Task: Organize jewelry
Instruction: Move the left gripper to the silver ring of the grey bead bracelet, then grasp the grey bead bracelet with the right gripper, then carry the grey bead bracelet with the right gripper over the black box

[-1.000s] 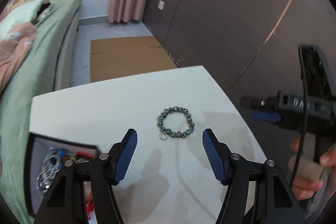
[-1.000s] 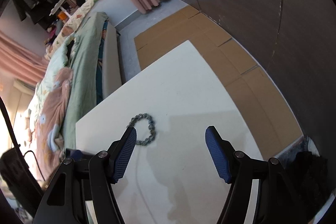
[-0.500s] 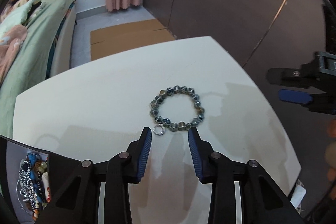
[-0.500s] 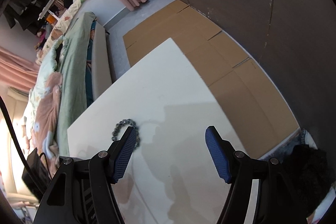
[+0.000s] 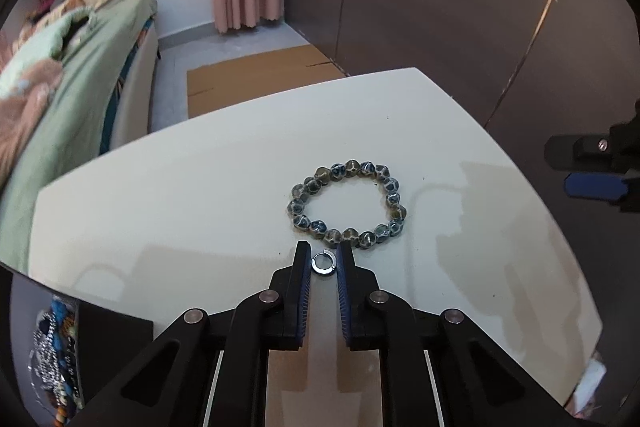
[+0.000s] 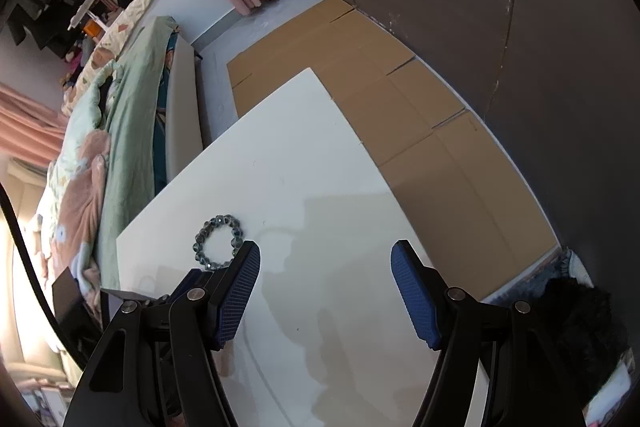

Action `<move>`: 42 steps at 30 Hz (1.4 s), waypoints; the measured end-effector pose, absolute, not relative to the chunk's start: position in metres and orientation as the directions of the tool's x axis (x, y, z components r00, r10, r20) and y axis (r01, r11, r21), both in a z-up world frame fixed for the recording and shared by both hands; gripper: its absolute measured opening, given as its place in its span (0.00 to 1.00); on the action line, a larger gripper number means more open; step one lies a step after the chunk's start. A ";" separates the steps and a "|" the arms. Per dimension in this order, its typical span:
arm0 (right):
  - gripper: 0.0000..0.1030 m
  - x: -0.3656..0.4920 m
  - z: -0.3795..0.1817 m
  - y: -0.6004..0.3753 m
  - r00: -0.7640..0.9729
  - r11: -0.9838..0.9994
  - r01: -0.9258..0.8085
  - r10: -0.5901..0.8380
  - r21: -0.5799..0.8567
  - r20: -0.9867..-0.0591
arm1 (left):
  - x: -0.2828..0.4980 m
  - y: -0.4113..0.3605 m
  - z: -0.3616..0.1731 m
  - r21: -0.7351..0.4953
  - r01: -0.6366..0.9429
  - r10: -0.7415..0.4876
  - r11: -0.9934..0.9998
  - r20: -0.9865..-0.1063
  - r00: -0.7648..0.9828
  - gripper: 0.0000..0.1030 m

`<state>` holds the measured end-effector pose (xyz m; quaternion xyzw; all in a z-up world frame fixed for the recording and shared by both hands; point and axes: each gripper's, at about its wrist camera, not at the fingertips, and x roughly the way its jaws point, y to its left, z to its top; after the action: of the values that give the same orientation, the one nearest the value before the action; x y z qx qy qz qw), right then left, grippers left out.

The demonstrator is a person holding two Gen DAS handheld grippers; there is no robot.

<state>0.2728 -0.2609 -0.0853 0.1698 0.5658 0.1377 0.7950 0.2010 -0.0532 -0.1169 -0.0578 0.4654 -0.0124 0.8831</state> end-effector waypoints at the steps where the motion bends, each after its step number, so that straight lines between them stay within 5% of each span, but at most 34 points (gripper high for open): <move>1: 0.67 0.273 -0.085 -0.259 0.322 0.904 -0.032 0.413 0.427 -0.852 | 0.199 -0.050 -0.115 -0.125 -0.040 -0.081 0.991 -0.818 0.569 0.13; 12: 0.66 0.270 -0.089 -0.212 0.287 0.890 -0.116 0.456 0.441 -0.843 | 0.184 -0.015 -0.070 -0.221 -0.077 -0.120 0.972 -0.752 0.649 0.13; 22: 0.31 0.279 -0.100 -0.171 0.290 0.910 -0.152 0.414 0.386 -0.863 | 0.159 0.026 -0.033 -0.280 -0.110 -0.121 0.954 -0.690 0.714 0.13; 35: 0.24 0.276 -0.109 -0.128 0.344 0.963 -0.212 0.236 0.169 -0.909 | 0.126 0.067 -0.021 -0.292 -0.152 -0.098 0.944 -0.690 0.717 0.13; 39: 0.11 0.270 -0.114 -0.114 0.351 0.967 -0.240 0.165 0.081 -0.922 | 0.119 0.076 -0.025 -0.285 -0.184 -0.082 0.941 -0.717 0.692 0.13; 42: 0.11 0.267 -0.112 -0.116 0.365 0.972 -0.223 0.159 0.080 -0.917 | 0.116 0.081 -0.030 -0.301 -0.195 -0.093 0.933 -0.729 0.678 0.13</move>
<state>0.2665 -0.1156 -0.1125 -0.0288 0.5515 0.1155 0.8256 0.1164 0.0812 -0.0296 -0.1802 0.4001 0.0283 0.8982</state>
